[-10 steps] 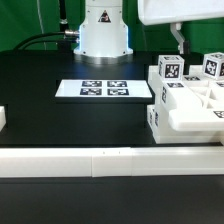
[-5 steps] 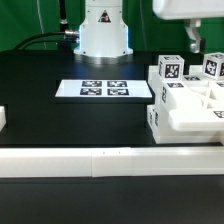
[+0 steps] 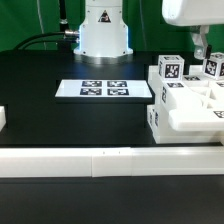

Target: Assemble chair

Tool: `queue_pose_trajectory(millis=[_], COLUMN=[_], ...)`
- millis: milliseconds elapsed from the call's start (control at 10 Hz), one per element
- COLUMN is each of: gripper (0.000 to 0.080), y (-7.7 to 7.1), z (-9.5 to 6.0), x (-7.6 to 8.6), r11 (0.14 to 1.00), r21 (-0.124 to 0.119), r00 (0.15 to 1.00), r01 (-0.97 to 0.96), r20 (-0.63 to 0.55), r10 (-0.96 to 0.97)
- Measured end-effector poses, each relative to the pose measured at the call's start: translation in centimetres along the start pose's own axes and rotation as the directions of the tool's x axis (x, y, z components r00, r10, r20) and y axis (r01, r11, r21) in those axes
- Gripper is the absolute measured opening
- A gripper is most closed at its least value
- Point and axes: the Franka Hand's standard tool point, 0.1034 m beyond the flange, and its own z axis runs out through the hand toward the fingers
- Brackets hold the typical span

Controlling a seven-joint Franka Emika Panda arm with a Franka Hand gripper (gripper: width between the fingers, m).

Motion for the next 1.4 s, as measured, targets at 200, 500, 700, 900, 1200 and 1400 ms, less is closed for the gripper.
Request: queue_pose_trajectory(millis=[200,500,700,900,1200,1400], gripper=[0.0649,0.0618,0.0439,0.0281,0.0284,0.0284], y=[0.86,0.71,0.65,0.88,0.87,0.76], z=[0.43,0.71,1.01,1.11,1.11,1.15], x=[-0.53,-0.63,-0.73,-0.73,-0.73,-0.62], r11=[1.000,1.000,1.000,1.000,0.999,0.982], r21=[-0.002,-0.002,-0.002,-0.003,-0.004,-0.005], r00=[1.000,1.000,1.000,1.000,0.999,0.982], r01=[-0.013,-0.023,-0.023,-0.024,-0.045,-0.191], r20=[0.002,0.006,0.011,0.007,0.007,-0.006], r10=[0.013,0.023,0.023,0.024,0.045,0.191])
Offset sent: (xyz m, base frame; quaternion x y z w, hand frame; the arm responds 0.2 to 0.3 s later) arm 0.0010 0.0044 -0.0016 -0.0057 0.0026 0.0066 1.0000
